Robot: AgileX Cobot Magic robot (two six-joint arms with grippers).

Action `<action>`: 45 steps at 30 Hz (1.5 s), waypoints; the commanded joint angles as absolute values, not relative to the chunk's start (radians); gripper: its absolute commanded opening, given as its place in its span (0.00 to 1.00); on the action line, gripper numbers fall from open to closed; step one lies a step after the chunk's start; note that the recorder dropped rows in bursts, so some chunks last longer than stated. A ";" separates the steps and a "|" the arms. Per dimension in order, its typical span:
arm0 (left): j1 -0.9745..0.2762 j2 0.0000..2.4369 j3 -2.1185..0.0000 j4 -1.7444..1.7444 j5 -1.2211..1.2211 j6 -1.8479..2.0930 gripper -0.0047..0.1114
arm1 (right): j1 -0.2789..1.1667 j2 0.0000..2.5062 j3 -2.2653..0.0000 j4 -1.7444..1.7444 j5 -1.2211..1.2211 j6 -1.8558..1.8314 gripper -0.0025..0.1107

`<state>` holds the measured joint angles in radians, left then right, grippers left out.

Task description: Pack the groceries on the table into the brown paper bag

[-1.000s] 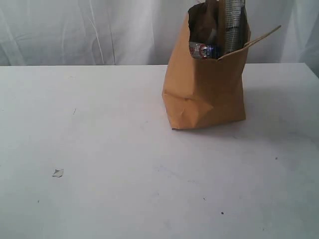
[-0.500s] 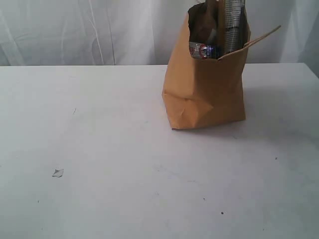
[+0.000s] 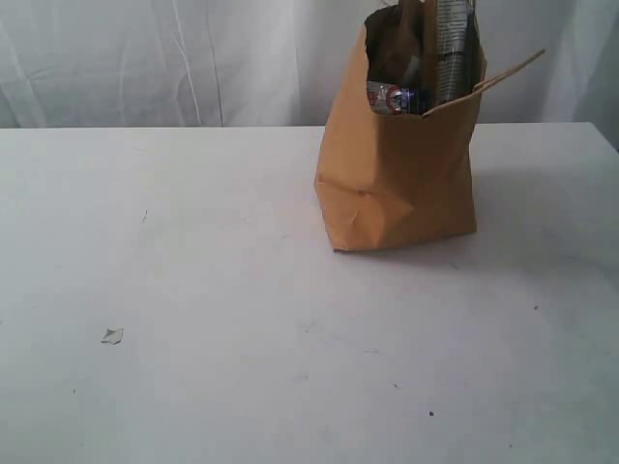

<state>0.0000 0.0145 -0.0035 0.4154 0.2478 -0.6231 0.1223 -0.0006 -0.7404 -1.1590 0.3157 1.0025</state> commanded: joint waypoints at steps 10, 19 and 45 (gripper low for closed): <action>-0.002 0.018 0.000 0.425 0.248 -0.625 0.04 | 0.119 0.000 -0.238 0.223 -0.059 -0.464 0.02; -0.002 0.018 0.000 0.425 0.246 -0.625 0.04 | 0.059 0.000 0.000 0.390 -0.166 -0.542 0.02; -0.002 0.018 0.000 0.429 0.248 -0.625 0.04 | -0.070 0.000 0.000 -0.049 0.342 0.111 0.02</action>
<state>0.0000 0.0145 -0.0035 0.4190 0.2478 -0.6231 -0.0640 0.0051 -0.0017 -0.0544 0.3419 0.1050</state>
